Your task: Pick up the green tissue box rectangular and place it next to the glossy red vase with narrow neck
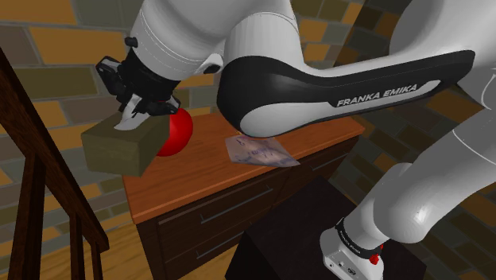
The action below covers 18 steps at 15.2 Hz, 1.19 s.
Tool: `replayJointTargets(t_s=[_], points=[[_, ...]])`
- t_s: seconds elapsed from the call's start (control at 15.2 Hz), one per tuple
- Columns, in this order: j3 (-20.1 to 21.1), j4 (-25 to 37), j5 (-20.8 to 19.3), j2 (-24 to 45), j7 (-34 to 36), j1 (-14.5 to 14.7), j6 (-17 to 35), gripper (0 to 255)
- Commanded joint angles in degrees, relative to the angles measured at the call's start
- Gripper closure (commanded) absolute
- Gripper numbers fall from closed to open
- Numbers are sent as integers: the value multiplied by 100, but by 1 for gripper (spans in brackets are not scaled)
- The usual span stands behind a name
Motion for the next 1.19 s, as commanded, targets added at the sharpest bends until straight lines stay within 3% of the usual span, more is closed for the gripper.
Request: replayJointTargets(t_s=[0.0, 0.59, 1.12], points=[[0, -130, -52, 6, 58, -11, 134, 255], [113, -611, -556, 207, 549, -122, 701, 255], [182, -926, -1261, 503, 1173, -200, 1129, 255]])
